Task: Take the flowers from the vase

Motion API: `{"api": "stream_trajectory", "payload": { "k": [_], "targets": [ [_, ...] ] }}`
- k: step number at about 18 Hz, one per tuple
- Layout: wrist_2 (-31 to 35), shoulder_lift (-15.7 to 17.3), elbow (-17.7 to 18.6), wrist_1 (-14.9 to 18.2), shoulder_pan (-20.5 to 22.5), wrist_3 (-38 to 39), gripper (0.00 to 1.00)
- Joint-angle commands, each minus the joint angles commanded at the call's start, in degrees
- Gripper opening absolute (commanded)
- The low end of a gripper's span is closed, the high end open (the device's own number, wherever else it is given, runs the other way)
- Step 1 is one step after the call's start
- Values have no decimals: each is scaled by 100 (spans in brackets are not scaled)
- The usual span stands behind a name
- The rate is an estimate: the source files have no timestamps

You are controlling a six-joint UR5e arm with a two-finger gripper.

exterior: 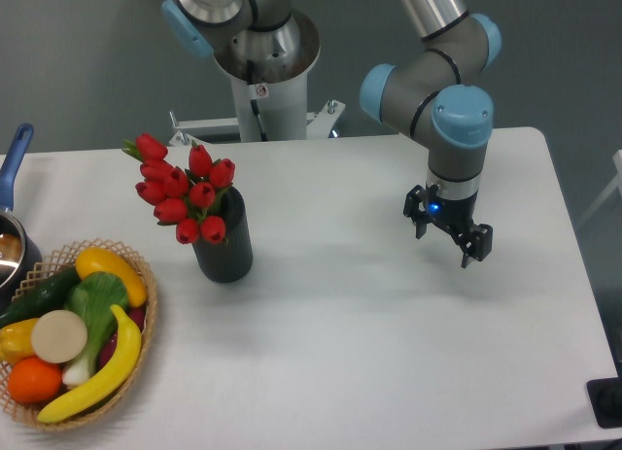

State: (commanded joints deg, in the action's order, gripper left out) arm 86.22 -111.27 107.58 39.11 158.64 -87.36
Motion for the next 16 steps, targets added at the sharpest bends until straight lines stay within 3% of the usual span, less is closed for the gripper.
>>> {"api": "stream_trajectory", "payload": {
  "k": [7,11,16],
  "targets": [
    [-183,9,-17,-17,9,-18,100],
    [-1509,9,35,-35,88,393,100],
    [-2292,9,26,-35,-184,878,100]
  ]
}}
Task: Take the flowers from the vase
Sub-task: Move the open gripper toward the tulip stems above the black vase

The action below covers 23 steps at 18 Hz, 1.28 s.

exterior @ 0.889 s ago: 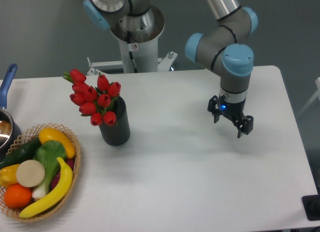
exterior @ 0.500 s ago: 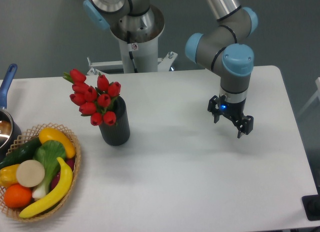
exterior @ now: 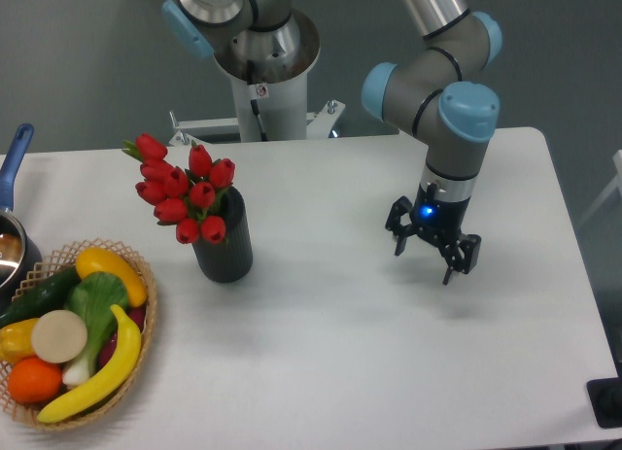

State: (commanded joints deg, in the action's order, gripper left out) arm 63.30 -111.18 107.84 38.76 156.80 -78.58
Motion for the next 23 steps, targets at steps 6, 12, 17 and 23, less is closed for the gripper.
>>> {"api": "stream_trajectory", "payload": {
  "k": [6,12,17,23],
  "targets": [
    [-238,289,-53,0,-335,651,100],
    [-1654,676,44,0,-247,1293,100],
    [-2074,1194,605,0,-221,1257,100],
    [-2304,1994,1607,18,-176,643,100]
  ]
}}
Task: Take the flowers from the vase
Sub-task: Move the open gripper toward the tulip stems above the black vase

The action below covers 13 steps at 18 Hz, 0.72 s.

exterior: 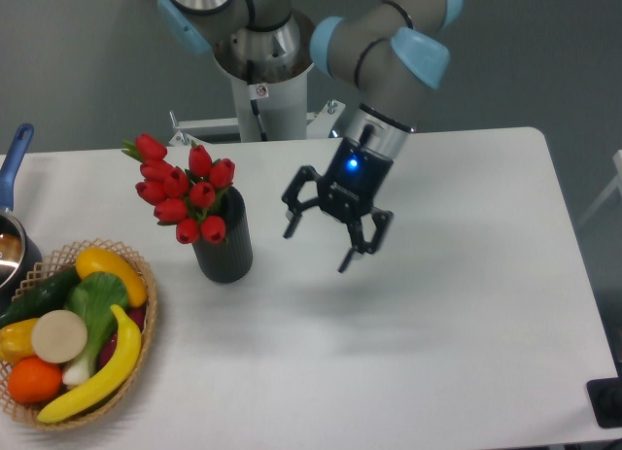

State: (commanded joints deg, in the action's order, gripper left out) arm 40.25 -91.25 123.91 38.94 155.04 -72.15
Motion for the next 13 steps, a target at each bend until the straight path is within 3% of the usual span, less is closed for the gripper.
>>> {"api": "stream_trajectory", "payload": {
  "k": [9,13],
  "targets": [
    [-413,1310,889,18,-70,8,100],
    [-492,1373,1092,18,-166,-45,100]
  ]
}}
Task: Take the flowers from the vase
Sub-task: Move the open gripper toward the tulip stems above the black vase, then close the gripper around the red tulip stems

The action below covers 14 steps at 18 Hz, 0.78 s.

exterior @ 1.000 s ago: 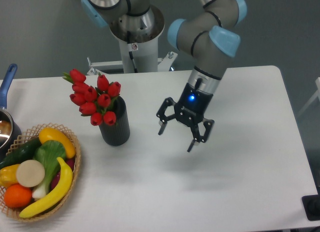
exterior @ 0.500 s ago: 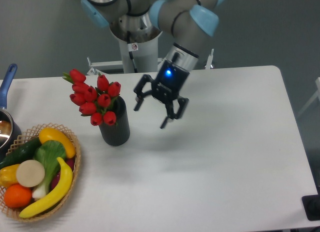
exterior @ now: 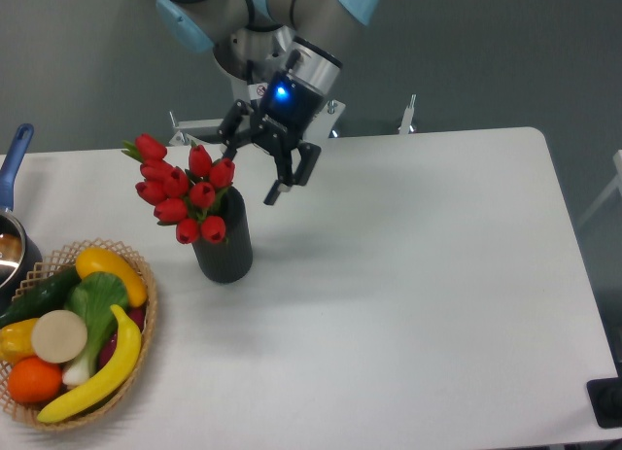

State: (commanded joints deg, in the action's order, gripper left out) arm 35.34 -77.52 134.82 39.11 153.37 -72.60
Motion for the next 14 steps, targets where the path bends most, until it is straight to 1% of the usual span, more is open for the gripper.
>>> {"api": "stream_trajectory", "payload": {
  "k": [5,9,12,14],
  "targets": [
    [-141,-176,53,-17,-88,0,100],
    [-606,-536,-35,-35,-176,0,100],
    [-677,-712,-44,-44,-246,-9,100],
    [-799,-887,-53,-44,-290,-332,100]
  ]
}}
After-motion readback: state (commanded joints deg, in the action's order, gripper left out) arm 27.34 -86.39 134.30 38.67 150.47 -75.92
